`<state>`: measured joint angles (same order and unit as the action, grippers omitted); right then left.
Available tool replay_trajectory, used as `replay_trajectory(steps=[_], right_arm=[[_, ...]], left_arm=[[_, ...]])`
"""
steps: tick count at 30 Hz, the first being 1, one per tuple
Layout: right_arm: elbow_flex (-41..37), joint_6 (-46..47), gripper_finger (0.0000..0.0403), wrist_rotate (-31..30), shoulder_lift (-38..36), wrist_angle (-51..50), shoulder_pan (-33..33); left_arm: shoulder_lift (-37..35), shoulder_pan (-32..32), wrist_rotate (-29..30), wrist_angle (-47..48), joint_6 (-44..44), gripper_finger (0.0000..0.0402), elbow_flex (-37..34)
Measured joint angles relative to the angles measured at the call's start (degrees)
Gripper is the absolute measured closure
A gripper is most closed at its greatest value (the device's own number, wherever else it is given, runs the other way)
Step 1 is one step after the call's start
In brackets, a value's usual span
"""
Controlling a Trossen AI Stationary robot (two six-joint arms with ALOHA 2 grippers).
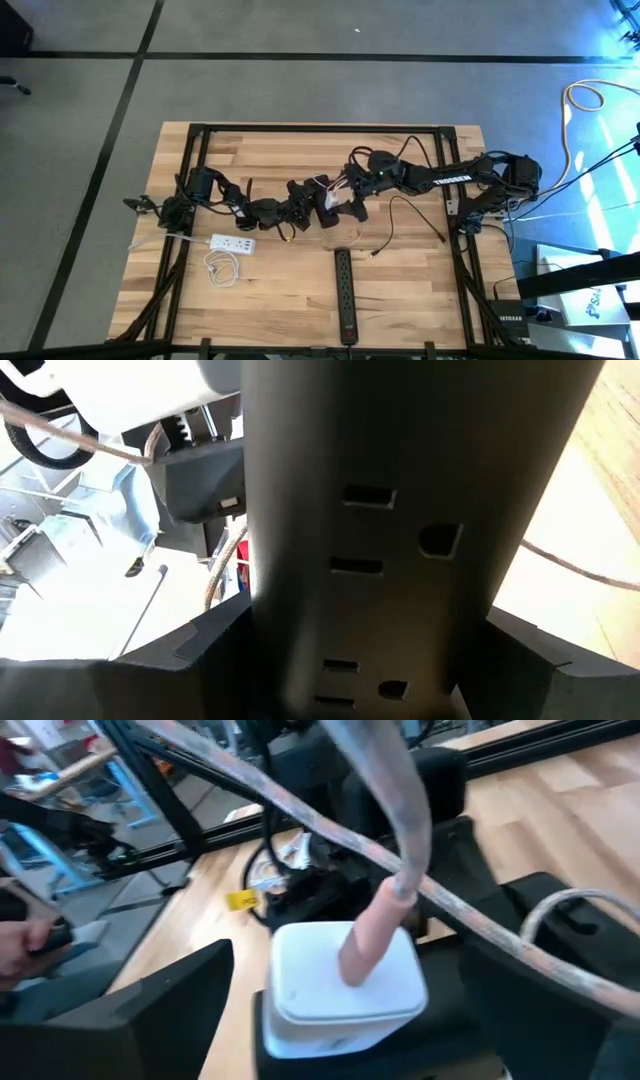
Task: Insert USB
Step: Insert the white USB adapter into the black outlet extension
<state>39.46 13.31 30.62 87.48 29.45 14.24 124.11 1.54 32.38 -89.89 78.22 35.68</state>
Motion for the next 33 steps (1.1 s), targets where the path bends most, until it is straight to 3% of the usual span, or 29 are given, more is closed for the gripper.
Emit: replay_trajectory(steps=[4, 12, 25, 33], right_arm=[[0.0, 0.76, 0.0089, 3.57, -0.01, -0.98, 0.0], [0.0, 1.41, 0.017, 4.4, -0.02, -0.85, 0.02], [0.0, 0.01, 0.0231, 4.42, -0.02, -0.6, 0.0], [0.0, -2.68, 0.0228, 4.55, -0.09, -0.53, 0.0]], left_arm=[[0.0, 0.0, 0.02, 0.0, 0.01, 0.0141, 0.0], [0.0, 0.0, 0.02, 0.0, 0.15, 0.0141, 0.0], [0.0, 0.0, 0.02, 0.0, 0.23, 0.0141, 0.0], [0.0, 0.0, 0.04, 0.0, 0.2, 0.0141, 0.0]])
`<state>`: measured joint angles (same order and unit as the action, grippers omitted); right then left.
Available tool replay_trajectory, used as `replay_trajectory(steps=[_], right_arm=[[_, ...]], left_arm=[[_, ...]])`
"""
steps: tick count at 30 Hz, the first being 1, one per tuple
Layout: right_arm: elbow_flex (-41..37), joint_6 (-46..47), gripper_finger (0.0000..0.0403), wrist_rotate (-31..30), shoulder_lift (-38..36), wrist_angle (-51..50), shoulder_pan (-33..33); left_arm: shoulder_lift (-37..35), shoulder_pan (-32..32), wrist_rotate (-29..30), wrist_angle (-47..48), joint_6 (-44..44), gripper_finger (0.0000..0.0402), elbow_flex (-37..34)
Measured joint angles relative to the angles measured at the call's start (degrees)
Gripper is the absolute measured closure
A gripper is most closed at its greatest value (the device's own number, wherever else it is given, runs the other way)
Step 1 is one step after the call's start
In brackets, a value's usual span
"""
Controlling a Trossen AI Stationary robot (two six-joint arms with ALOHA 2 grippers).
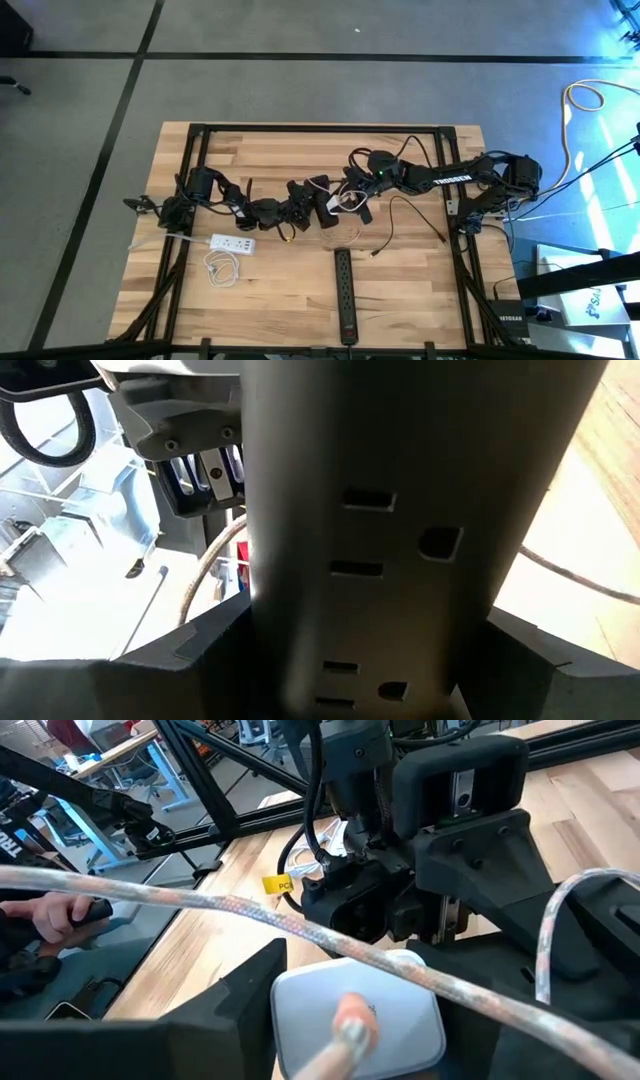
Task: Insert USB
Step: Insert the white USB adapter into the black outlet extension
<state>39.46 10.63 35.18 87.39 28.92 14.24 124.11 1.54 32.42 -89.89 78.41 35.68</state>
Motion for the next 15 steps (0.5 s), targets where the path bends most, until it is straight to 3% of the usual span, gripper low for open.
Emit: replay_trajectory(steps=[7, 15], right_arm=[[0.53, -0.35, 0.0227, -1.22, -1.42, -2.97, -0.06], [11.89, -8.95, 0.0226, -12.17, -1.51, -25.36, -6.0]], left_arm=[[-0.01, 0.0, -0.02, 0.03, -0.11, 0.0141, -0.01], [-0.02, 0.2, 0.06, 0.02, 0.13, 0.0141, -0.04]])
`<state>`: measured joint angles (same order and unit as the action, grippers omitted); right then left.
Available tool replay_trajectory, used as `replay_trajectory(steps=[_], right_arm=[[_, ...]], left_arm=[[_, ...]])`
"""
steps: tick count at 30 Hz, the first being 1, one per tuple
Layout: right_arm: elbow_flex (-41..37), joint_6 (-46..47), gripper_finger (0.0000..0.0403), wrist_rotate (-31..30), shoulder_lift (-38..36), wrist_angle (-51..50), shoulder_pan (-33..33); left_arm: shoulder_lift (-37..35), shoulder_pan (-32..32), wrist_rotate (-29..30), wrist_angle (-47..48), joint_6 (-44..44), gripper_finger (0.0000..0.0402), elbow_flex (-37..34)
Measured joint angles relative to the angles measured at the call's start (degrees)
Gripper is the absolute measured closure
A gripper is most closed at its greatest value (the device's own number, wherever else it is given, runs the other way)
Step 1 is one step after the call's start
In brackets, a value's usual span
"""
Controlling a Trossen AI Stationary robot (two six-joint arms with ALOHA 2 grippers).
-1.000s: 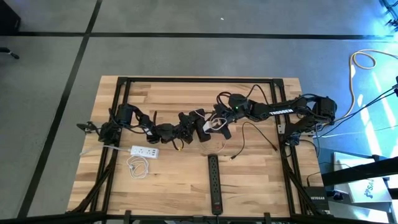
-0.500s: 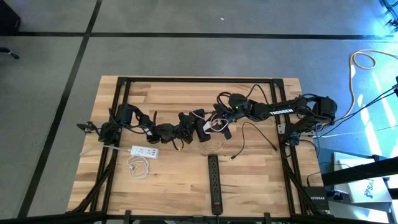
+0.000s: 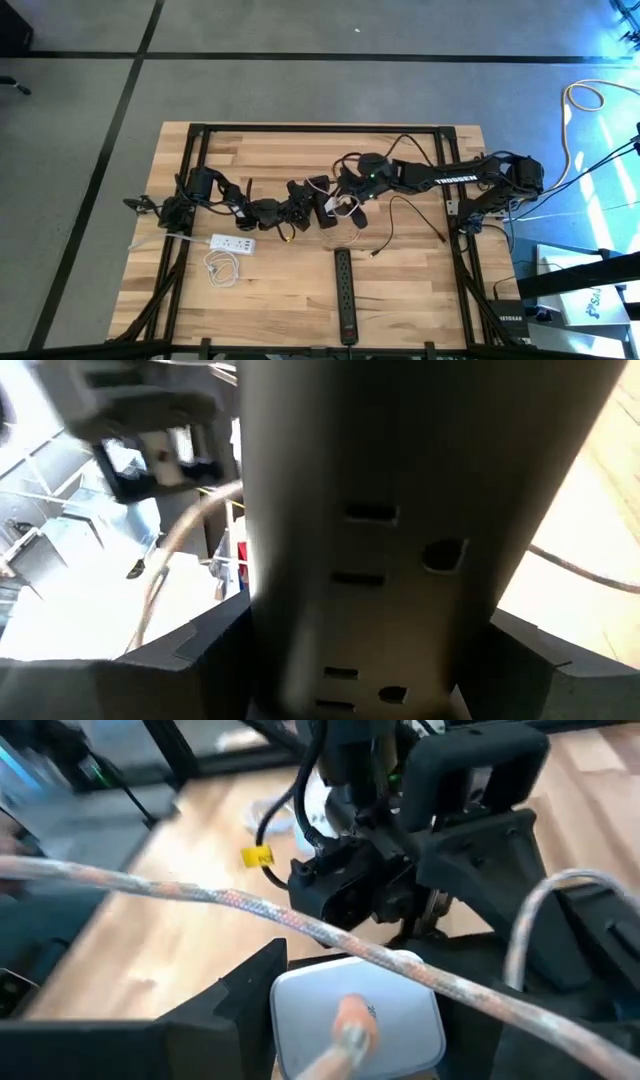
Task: Insert USB
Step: Insert the white USB adapter into the black outlet extension
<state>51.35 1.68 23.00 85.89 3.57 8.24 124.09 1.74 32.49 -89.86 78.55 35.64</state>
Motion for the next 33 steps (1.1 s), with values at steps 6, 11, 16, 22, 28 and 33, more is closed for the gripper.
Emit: replay_trajectory(steps=[6, 11, 16, 22, 28, 33], right_arm=[[9.67, -5.16, 0.0226, -10.22, 0.09, -18.42, -2.77], [11.37, -5.12, 0.0226, -10.4, 0.1, -19.8, -2.98], [11.37, -5.06, 0.0226, -9.46, 1.36, -19.75, -2.98], [11.41, -4.08, 0.0226, -7.35, 3.09, -19.56, -2.98], [11.45, -3.28, 0.0226, -5.66, 4.01, -18.57, -3.01], [11.47, -2.07, 0.0226, -4.92, 4.11, -18.83, -3.03]], left_arm=[[0.0, 0.02, 0.13, 0.0, -0.26, 0.0141, 0.0], [0.0, 0.05, 0.11, -0.02, -0.28, 0.0141, 0.0], [0.0, 0.09, 0.01, 0.0, 0.12, 0.0141, 0.02], [0.0, 0.2, -0.4, 0.03, 3.86, 0.0141, 0.04], [0.0, 0.2, -0.13, 0.07, 4.12, 0.0141, 0.02], [0.0, 0.2, -0.19, 0.09, 4.41, 0.0141, 0.04]])
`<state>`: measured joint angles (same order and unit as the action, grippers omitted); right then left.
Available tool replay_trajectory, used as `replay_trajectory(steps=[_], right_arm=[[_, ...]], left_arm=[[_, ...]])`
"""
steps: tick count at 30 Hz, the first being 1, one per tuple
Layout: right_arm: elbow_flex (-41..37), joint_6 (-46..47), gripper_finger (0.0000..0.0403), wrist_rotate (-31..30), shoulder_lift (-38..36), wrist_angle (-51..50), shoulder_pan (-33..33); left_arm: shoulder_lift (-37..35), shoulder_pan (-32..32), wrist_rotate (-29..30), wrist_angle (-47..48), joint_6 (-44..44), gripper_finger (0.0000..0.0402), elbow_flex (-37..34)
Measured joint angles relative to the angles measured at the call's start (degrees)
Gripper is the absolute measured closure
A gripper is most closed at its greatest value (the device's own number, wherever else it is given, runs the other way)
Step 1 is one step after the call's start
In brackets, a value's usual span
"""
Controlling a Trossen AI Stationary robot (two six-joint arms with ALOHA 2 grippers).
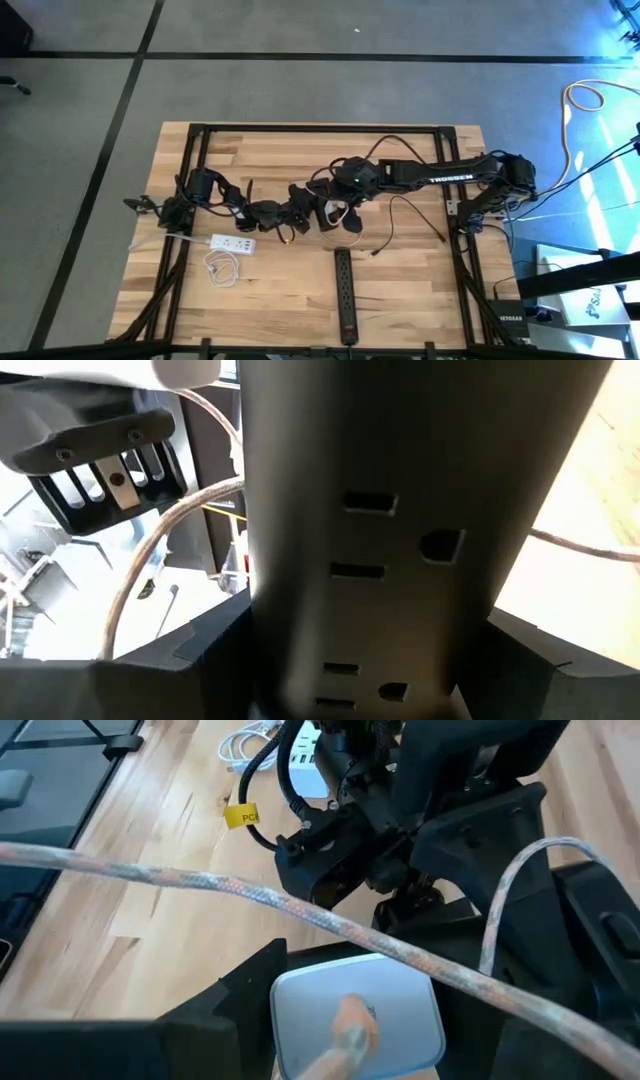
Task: Insert USB
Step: Insert the white USB adapter into the black outlet extension
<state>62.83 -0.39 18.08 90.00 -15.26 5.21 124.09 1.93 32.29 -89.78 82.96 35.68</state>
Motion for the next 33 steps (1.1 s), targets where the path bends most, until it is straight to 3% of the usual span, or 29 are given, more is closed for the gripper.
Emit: replay_trajectory(steps=[20, 33], right_arm=[[0.08, 1.33, 0.0226, 1.03, 2.8, 2.28, -0.74], [2.13, -0.24, 0.0232, -0.97, 2.78, -5.05, -0.89]], left_arm=[[0.04, 0.22, 0.57, 0.29, 0.59, 0.0141, 0.63], [0.04, 0.22, 0.13, 0.17, 0.54, 0.0141, 0.81]])
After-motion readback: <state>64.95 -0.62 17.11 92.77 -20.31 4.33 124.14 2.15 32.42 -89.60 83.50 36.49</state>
